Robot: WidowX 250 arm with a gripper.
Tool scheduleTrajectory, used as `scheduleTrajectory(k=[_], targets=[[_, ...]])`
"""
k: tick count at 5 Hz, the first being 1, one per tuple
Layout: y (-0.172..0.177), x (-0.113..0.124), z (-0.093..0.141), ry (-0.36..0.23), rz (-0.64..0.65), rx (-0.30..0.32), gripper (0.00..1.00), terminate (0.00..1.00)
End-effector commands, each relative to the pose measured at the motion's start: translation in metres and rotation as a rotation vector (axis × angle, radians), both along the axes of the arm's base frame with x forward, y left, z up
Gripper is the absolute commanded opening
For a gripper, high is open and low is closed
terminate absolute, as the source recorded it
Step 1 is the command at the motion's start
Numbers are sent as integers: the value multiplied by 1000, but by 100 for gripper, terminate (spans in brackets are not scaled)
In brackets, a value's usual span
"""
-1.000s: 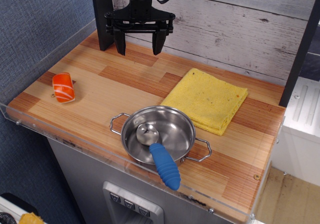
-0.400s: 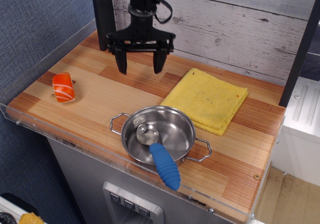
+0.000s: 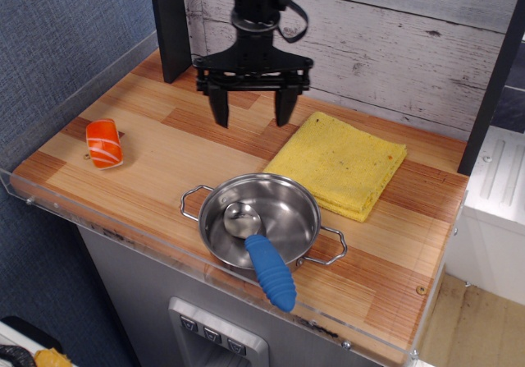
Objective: Move the yellow napkin to the back end of the table
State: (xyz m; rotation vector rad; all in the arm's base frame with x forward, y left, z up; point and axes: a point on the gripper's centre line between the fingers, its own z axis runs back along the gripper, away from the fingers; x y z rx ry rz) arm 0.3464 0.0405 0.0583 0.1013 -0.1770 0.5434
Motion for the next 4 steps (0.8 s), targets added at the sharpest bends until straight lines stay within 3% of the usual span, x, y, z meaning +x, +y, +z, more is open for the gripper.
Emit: scheduleTrajectory(k=[1, 3, 4], targets=[[-34, 1, 16, -71, -159, -27, 100, 0], [-71, 14, -8, -68, -383, -59, 100, 0], [-74, 17, -17, -54, -437, -92, 100, 0]])
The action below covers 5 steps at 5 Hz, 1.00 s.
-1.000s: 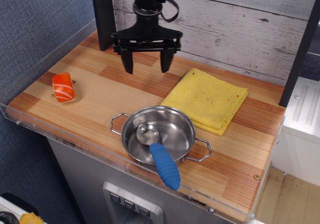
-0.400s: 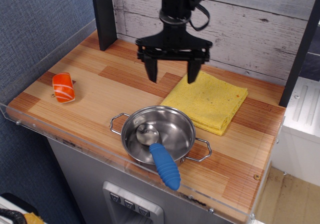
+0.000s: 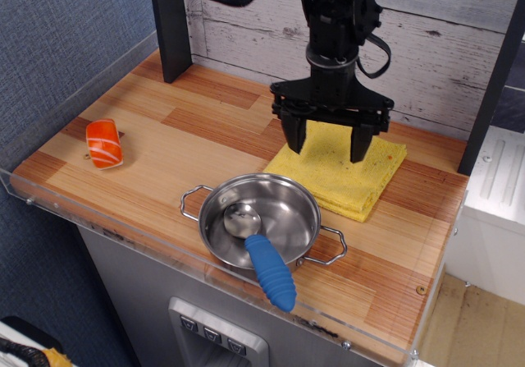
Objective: Move the yellow napkin to the back end of the table
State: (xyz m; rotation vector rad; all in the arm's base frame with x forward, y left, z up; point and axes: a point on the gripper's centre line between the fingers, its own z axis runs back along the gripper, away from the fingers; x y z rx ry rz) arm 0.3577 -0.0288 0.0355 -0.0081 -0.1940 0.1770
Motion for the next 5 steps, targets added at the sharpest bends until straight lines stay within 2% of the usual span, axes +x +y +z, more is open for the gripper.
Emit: scheduleTrajectory(k=[1, 2, 5], targets=[[-4, 6, 3, -17, -97, -18, 100, 0], [1, 7, -1, -15, -119, -18, 100, 0], [43, 8, -10, 2, -75, 44, 100, 0]])
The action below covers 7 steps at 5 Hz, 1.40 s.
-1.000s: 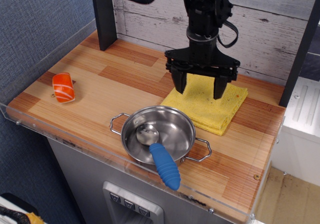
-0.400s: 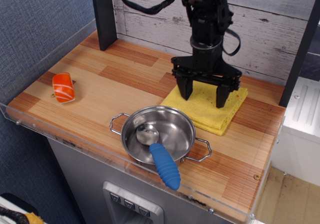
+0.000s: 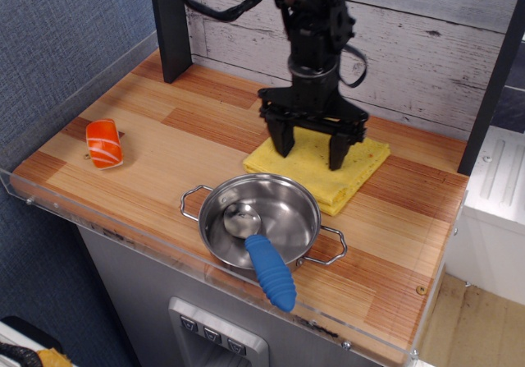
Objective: Move the yellow napkin to the back end of the table
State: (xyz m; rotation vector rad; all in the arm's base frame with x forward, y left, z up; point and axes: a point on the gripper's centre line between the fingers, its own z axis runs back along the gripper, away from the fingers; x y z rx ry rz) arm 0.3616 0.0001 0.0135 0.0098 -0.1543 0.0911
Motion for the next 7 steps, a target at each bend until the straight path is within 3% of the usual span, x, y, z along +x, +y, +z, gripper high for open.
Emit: scheduleTrajectory(k=[1, 4, 7], targets=[[37, 2, 6, -41, 30, 40, 100, 0], [98, 6, 1, -44, 130, 87, 100, 0], [118, 12, 13, -83, 163, 80, 100, 0]])
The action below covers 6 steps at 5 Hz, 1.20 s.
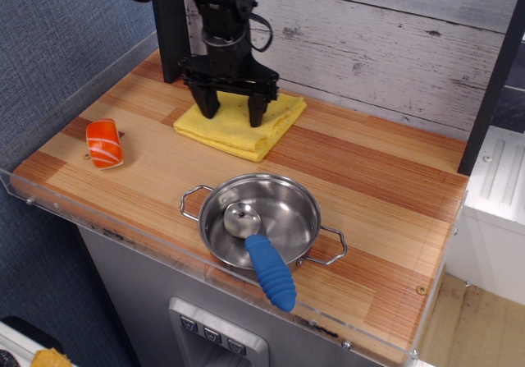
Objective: Move the yellow napkin to the back end of the table
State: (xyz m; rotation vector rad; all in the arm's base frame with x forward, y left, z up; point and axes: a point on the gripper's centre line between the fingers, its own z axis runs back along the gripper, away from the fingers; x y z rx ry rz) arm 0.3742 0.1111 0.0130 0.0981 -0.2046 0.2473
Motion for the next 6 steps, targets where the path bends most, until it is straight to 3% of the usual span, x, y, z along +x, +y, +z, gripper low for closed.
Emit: scheduleTrajectory(k=[1, 3, 4, 6], targets=[[5, 2, 19, -49, 5, 13, 100, 0], [1, 9, 51, -151, 30, 21, 100, 0], [-5, 12, 68, -177, 25, 64, 100, 0], [-20, 6, 87, -202, 40, 71, 100, 0]])
